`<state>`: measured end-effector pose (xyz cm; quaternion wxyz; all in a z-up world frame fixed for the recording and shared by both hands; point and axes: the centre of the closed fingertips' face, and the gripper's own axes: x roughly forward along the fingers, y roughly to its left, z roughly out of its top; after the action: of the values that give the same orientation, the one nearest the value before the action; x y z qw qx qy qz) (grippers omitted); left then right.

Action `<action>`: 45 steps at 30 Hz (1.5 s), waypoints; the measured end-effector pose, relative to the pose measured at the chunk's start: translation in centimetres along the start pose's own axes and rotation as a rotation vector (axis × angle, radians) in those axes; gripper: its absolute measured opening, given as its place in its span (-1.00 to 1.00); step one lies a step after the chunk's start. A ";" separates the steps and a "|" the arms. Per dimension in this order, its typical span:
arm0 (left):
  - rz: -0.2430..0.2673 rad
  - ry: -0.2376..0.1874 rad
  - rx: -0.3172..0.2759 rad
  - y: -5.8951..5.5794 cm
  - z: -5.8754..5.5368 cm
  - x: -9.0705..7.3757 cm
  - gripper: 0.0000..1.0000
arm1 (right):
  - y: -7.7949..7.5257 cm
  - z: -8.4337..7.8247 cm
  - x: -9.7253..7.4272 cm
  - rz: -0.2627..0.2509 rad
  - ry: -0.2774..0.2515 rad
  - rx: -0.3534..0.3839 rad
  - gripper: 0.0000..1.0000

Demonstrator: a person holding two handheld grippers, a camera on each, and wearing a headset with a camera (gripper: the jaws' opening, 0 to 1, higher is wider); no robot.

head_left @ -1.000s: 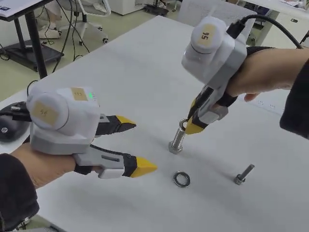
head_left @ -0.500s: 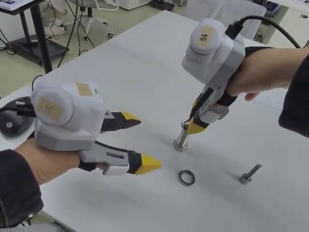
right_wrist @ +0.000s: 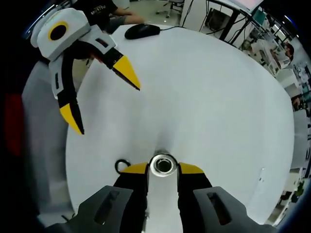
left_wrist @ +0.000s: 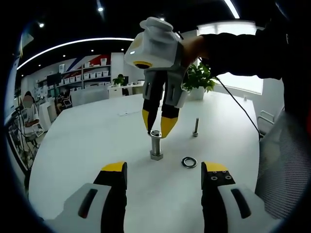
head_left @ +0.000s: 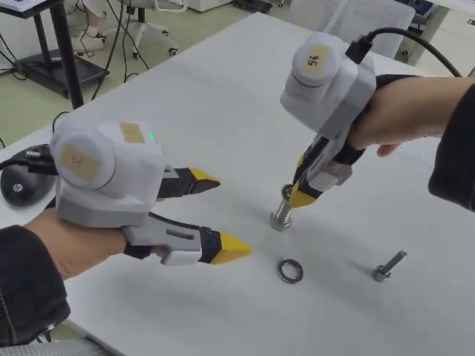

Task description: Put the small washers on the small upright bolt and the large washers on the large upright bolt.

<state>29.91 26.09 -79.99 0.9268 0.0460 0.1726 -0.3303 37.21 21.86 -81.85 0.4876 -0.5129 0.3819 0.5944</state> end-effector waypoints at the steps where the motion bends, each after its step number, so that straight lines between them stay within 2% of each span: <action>1: 0.000 -0.001 0.000 0.0 0.0 0.0 0.21 | 0.0 0.0 0.1 0.000 0.002 -0.002 -0.54; 17: 0.005 -0.003 -0.004 0.3 -0.1 -0.1 0.21 | -0.3 0.1 2.2 0.017 0.026 -0.006 -0.53; 40: 0.004 0.001 -0.006 0.2 -0.3 -0.2 0.19 | 0.2 -1.2 5.0 0.024 0.051 0.005 -0.53; 45: 0.003 0.002 -0.004 0.2 -0.3 -0.2 0.19 | 0.1 -1.2 5.0 0.025 0.046 0.013 -0.53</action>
<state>29.77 26.42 -80.24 0.9273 0.0444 0.1740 -0.3286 37.43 21.64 -86.94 0.4744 -0.5185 0.4032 0.5862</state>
